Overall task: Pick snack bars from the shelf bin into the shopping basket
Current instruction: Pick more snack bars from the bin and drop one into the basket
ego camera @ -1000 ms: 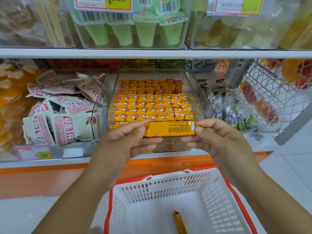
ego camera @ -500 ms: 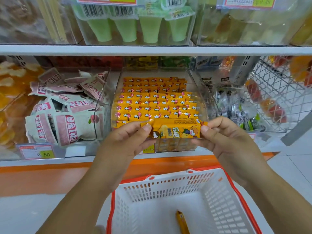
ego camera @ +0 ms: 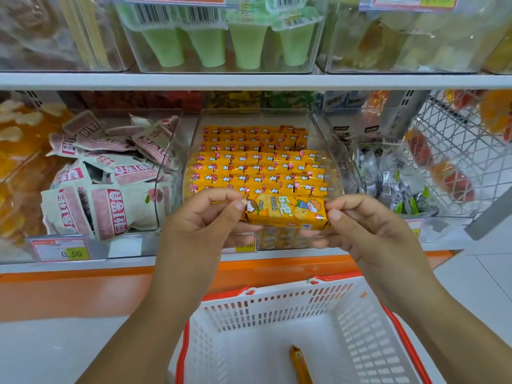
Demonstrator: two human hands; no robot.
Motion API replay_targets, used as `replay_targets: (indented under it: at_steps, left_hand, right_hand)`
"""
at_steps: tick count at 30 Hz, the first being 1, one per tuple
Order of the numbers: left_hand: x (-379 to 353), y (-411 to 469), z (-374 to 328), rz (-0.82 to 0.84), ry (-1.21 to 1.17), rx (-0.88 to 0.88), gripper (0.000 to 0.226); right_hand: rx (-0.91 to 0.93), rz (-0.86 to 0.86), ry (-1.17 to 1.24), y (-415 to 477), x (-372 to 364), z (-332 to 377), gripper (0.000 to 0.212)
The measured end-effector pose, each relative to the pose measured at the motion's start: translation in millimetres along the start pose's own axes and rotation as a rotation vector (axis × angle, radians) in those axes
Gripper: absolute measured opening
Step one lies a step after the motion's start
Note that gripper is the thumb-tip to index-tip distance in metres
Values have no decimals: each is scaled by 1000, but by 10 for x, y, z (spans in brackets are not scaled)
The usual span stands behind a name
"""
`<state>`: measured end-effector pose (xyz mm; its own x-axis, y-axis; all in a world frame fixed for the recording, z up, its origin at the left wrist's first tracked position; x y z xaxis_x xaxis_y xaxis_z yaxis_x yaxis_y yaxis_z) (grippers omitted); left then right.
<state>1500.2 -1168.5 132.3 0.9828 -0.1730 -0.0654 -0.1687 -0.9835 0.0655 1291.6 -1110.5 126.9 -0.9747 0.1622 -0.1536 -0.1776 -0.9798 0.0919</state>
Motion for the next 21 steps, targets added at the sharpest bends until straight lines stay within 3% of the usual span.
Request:
replay_targets:
  at_steps: [4, 6, 12, 17, 21]
  left_hand:
    - [-11, 15, 45, 53, -47, 82, 22]
    - [-26, 13, 81, 96, -44, 118, 33]
    - [-34, 6, 122, 115, -68, 133, 26]
    - [-23, 11, 141, 100, -176, 170, 22]
    - [-36, 12, 149, 114, -168, 183, 22]
  right_hand:
    - [-18, 77, 7, -3, -47, 11, 41]
    - [-29, 88, -1, 3, -47, -1, 46]
    - [-46, 79, 24, 25, -22, -23, 40]
    - [-61, 28, 86, 41, 39, -35, 15]
    - [-88, 20, 134, 47, 30, -64, 14]
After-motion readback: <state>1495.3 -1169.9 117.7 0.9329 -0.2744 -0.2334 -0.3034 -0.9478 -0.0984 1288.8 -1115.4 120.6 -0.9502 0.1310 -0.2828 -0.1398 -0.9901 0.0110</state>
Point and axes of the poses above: each hand's wrist, its own y-axis towards the middle knuckle, its own x-axis out of the back of the hand, z = x × y, the point moved 9 cm from there along y, towards the middle knuckle, and after that the axes turned 1 degree about z, right-handed, at the moved point
